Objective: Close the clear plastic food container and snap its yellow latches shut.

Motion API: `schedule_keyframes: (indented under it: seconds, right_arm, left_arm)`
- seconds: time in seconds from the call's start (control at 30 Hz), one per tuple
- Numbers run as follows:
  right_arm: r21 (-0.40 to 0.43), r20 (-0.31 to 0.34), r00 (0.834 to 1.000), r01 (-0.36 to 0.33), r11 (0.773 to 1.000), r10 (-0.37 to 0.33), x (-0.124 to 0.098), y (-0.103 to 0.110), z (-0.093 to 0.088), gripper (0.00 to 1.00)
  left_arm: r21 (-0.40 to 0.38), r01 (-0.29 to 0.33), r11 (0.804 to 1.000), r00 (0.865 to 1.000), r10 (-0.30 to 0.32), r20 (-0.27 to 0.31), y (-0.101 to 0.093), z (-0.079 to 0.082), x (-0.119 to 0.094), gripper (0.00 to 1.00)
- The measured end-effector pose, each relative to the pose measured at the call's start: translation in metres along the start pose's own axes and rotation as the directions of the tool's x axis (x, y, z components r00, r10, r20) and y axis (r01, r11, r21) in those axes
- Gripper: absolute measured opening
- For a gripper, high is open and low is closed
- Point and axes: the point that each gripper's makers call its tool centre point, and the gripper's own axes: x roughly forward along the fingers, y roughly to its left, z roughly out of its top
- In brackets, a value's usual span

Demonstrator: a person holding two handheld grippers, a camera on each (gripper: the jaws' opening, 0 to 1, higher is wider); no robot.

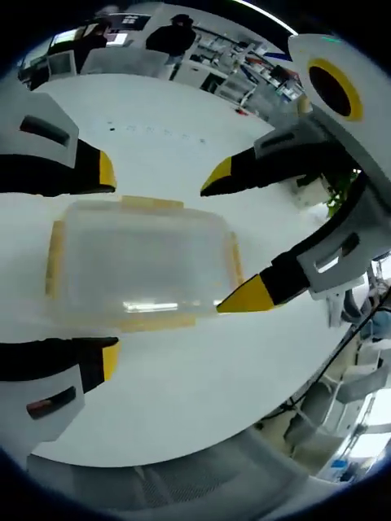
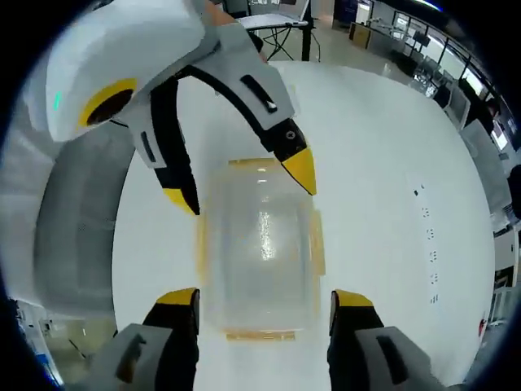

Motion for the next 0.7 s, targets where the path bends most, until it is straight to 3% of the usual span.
schedule_keyframes:
  seconds: [0.37,0.53,0.7]
  right_arm:
    - [-0.034,-0.018,0.998,0.059,0.998,-0.06,0.009,0.004,-0.014,0.74]
    - [-0.041,-0.009,0.996,0.085,0.996,-0.086,0.017,0.006,-0.017,0.8]
    - [-0.051,-0.005,0.993,0.114,0.992,-0.114,0.024,0.004,-0.016,0.81]
  left_arm:
    - [-0.002,-0.001,1.0,0.999,0.001,-0.052,0.001,-0.01,0.013,0.84]
    - [0.004,0.01,1.0,0.996,-0.009,-0.085,-0.003,-0.016,0.018,0.85]
    - [-0.007,0.006,1.0,0.995,-0.007,-0.103,-0.001,-0.019,0.021,0.85]
